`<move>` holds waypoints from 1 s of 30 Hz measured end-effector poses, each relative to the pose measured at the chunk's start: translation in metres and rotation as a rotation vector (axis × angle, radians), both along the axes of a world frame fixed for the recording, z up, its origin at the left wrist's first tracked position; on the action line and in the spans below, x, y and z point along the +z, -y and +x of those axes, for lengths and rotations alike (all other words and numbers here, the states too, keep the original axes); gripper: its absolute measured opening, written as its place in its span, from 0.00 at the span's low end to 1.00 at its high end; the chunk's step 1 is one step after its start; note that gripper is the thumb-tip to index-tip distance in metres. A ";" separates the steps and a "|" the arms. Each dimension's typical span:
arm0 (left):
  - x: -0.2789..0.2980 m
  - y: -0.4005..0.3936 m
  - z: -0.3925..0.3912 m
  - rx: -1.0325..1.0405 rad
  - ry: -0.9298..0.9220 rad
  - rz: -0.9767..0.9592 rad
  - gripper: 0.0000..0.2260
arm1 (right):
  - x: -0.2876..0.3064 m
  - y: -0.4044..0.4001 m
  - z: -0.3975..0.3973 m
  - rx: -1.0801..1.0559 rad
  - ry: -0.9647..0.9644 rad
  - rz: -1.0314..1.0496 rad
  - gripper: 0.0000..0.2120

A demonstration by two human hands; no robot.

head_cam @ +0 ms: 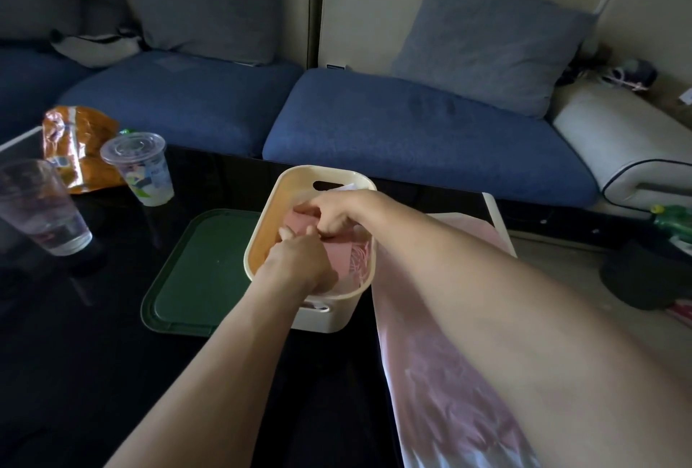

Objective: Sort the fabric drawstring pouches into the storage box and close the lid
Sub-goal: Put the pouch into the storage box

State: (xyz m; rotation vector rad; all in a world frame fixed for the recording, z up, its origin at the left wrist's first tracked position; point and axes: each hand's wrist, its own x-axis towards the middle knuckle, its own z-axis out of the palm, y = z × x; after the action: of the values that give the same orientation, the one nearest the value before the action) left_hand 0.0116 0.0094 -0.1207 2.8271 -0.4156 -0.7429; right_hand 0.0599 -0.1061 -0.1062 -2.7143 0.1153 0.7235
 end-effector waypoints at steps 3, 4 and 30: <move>-0.003 -0.002 0.000 0.002 0.004 -0.017 0.34 | -0.004 0.000 0.004 -0.035 -0.021 0.012 0.35; -0.003 -0.003 0.000 0.004 0.005 -0.020 0.33 | -0.004 -0.001 0.004 -0.038 -0.003 -0.003 0.34; 0.011 0.009 -0.002 -0.100 -0.113 0.147 0.47 | -0.005 0.008 0.025 -0.128 -0.206 0.037 0.48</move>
State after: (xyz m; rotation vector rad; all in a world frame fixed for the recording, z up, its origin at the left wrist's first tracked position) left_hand 0.0101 0.0007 -0.1099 2.8978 -0.5071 -0.9859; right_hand 0.0853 -0.1136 -0.1116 -2.5634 0.3176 0.9549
